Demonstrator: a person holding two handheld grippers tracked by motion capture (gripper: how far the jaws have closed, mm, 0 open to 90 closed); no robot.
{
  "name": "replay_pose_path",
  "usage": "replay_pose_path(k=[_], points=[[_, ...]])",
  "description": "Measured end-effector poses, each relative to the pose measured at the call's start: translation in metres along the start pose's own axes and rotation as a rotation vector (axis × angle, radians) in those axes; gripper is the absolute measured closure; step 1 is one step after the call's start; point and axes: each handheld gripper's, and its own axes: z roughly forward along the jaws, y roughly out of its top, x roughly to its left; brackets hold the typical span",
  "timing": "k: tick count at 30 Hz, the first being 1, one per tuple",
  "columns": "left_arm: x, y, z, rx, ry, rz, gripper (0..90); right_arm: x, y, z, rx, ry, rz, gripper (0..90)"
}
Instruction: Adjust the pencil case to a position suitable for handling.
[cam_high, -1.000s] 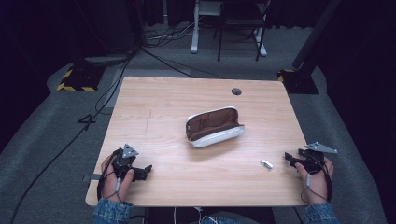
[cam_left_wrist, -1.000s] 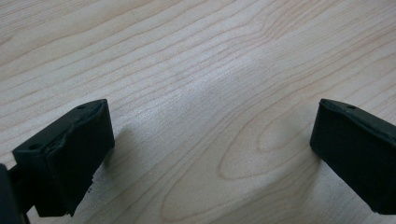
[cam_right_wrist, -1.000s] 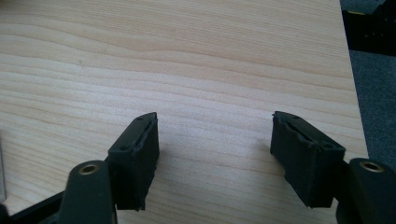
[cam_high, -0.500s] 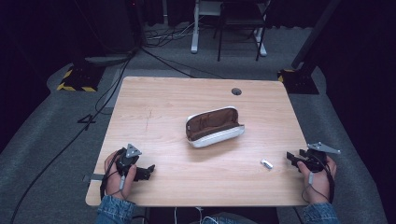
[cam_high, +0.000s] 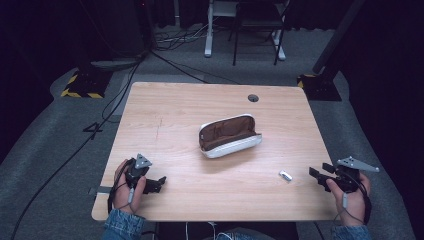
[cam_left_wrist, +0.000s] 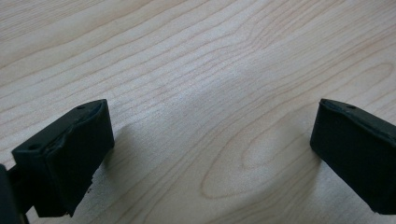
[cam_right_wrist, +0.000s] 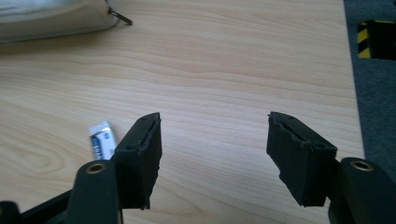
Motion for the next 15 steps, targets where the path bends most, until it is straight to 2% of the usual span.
replay_pose_path(k=[7,11,14,15], points=[[-0.001,0.0,-0.001,0.003,-0.004,0.01,0.1,0.016,0.006,-0.007,0.006,0.069,-0.072,34.0],[-0.003,-0.002,-0.001,0.001,-0.008,-0.001,0.2,0.029,0.011,-0.007,0.012,0.114,-0.102,34.0],[-0.003,-0.002,-0.002,0.004,-0.009,0.009,0.2,0.042,0.015,-0.009,0.014,0.119,-0.145,35.7],[-0.003,-0.002,-0.002,0.002,-0.011,0.004,0.2,0.042,0.015,-0.009,0.014,0.119,-0.145,35.7]])
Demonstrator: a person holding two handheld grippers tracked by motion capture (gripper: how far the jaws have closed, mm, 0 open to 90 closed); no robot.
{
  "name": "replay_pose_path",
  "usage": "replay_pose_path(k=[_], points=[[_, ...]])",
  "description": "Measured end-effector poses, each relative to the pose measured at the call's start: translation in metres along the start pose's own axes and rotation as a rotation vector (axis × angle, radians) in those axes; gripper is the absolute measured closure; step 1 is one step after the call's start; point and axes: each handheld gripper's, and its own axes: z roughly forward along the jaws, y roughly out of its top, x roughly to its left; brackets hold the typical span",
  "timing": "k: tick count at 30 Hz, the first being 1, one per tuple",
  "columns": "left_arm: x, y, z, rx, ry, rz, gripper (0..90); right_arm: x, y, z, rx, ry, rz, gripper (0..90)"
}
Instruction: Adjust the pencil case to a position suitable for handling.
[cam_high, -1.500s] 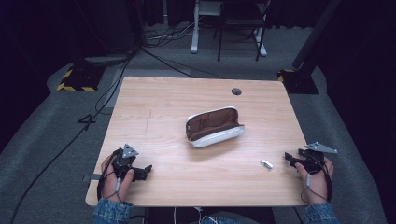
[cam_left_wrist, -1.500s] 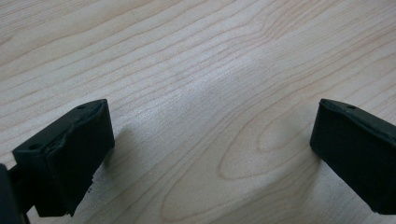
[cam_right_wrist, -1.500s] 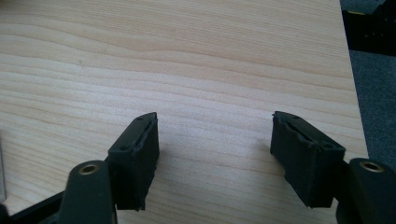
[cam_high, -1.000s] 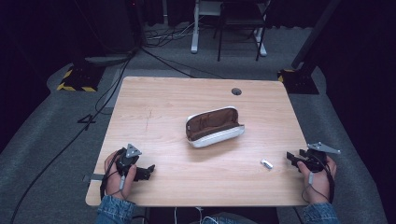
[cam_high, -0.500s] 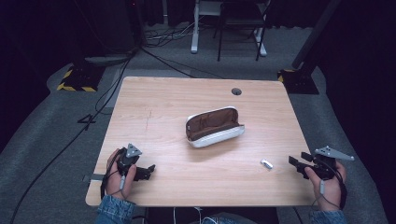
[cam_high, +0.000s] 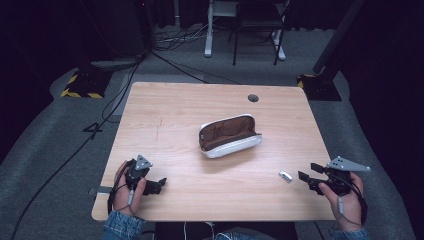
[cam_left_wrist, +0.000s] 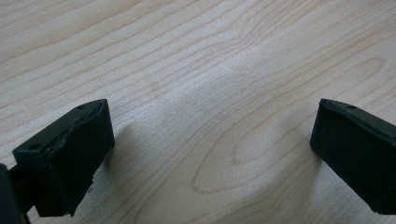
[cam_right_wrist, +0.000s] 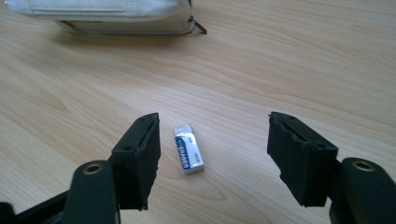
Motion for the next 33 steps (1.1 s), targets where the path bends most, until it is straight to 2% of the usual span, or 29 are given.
replay_pose_path(k=[6,10,12,20,23,26,33], points=[[0.0,0.0,0.0,0.001,0.0,0.006,0.1,0.022,0.005,0.001,0.015,0.058,-0.034,36.2],[0.0,0.0,0.0,0.001,0.0,0.005,0.1,0.032,0.005,0.005,0.024,0.068,-0.055,36.7],[0.0,0.0,0.0,0.001,0.0,0.005,0.1,0.035,0.005,0.009,0.025,0.083,-0.048,38.5],[0.0,0.0,0.0,0.001,0.0,0.005,0.1,0.029,-0.004,0.029,0.043,0.054,-0.052,48.8],[0.0,0.0,0.0,0.001,0.0,0.005,0.1,0.025,-0.009,0.038,0.069,0.037,-0.039,51.0],[0.0,0.0,0.0,0.001,0.0,0.005,0.1,0.022,-0.014,0.046,0.094,0.025,-0.053,53.5],[0.0,0.0,0.0,0.001,0.0,0.005,0.1,0.016,-0.019,0.057,0.127,0.026,-0.057,58.9]])
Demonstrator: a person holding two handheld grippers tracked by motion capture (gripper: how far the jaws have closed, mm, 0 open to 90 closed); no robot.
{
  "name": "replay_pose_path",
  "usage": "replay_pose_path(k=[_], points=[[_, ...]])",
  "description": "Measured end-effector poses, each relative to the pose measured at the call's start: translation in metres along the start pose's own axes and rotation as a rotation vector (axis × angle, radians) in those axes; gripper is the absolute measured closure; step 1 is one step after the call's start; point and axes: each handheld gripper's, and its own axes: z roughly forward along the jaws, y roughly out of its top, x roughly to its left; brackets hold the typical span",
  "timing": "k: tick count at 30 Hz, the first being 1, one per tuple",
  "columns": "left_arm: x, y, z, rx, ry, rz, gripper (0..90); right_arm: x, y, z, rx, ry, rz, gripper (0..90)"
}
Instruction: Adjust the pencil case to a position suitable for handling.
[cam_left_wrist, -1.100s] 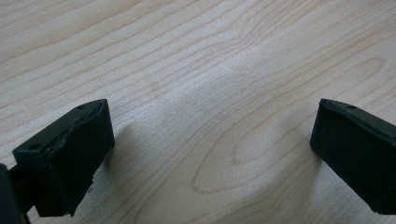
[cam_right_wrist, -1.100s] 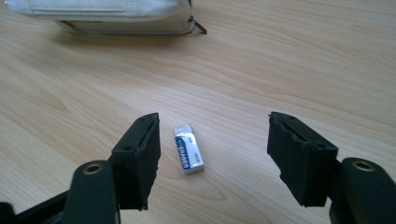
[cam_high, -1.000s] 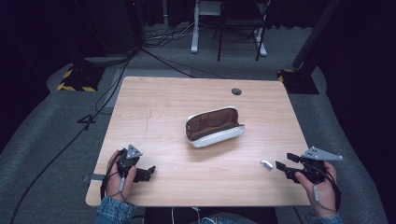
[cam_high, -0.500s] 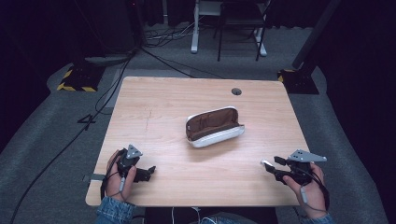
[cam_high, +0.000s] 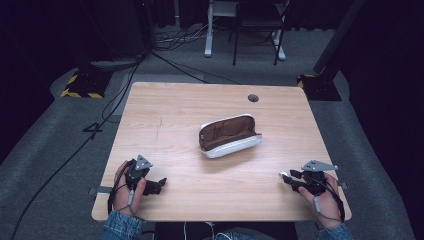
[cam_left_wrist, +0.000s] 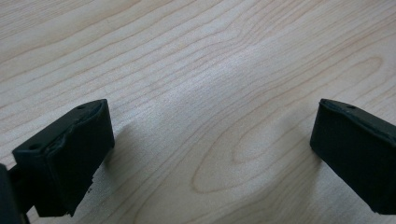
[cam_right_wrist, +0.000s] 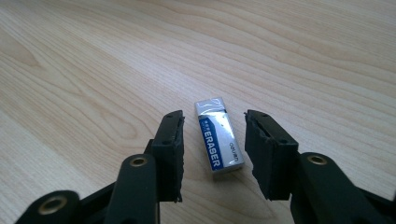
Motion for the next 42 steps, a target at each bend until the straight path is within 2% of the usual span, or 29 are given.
replay_pose_path(k=[8,13,29,42], points=[[0.0,0.0,0.0,0.0,0.0,0.0,0.1,-0.003,-0.003,0.007,0.016,-0.001,-0.002,65.2],[0.0,0.0,0.0,0.0,0.0,0.0,0.1,-0.002,-0.004,0.007,0.017,-0.008,-0.027,72.8],[0.0,0.0,0.0,0.0,0.0,0.0,0.1,-0.001,-0.003,0.005,0.014,-0.005,-0.033,73.5],[0.0,0.0,0.0,0.0,0.0,0.0,0.1,-0.004,0.002,-0.015,-0.045,0.005,-0.007,73.4]])
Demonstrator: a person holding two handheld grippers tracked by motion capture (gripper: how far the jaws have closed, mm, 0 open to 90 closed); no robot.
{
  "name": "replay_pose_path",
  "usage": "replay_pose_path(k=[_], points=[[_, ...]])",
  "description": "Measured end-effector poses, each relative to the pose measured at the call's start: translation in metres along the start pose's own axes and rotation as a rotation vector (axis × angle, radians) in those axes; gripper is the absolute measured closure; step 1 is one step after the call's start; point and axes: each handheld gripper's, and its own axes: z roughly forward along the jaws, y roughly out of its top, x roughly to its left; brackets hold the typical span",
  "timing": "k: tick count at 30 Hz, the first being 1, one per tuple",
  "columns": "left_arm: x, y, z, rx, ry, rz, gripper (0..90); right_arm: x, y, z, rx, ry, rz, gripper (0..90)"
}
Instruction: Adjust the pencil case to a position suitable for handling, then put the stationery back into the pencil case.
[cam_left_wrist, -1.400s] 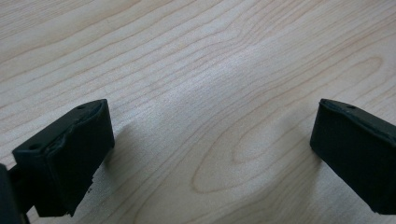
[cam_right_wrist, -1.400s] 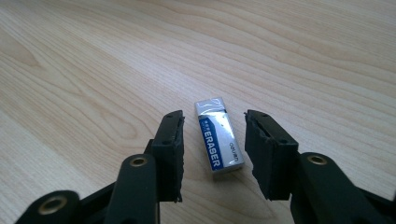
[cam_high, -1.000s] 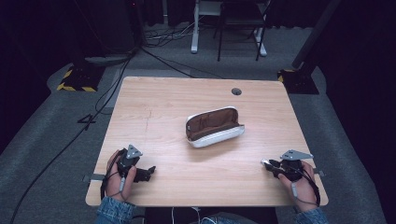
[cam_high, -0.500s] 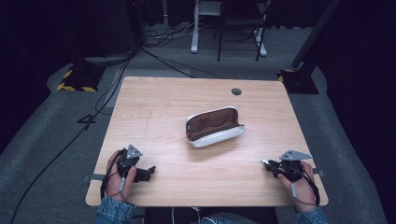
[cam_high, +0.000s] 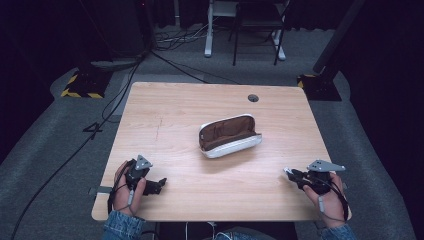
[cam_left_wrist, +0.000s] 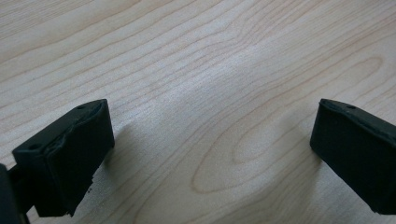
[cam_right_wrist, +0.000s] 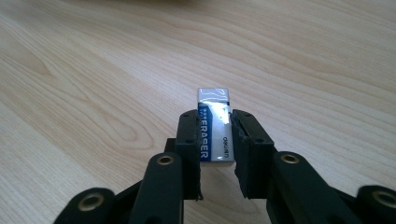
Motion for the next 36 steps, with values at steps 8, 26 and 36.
replay_pose_path(k=[8,26,36], points=[[0.0,0.0,0.0,0.0,0.0,-0.003,0.1,0.001,0.008,-0.013,-0.051,0.022,0.001,73.4],[0.0,0.0,0.0,0.0,0.001,0.0,0.1,-0.001,0.042,-0.029,-0.099,0.042,-0.033,73.5],[0.0,0.0,0.001,-0.004,-0.001,-0.002,0.1,0.001,0.072,-0.027,-0.097,0.067,-0.07,73.5]])
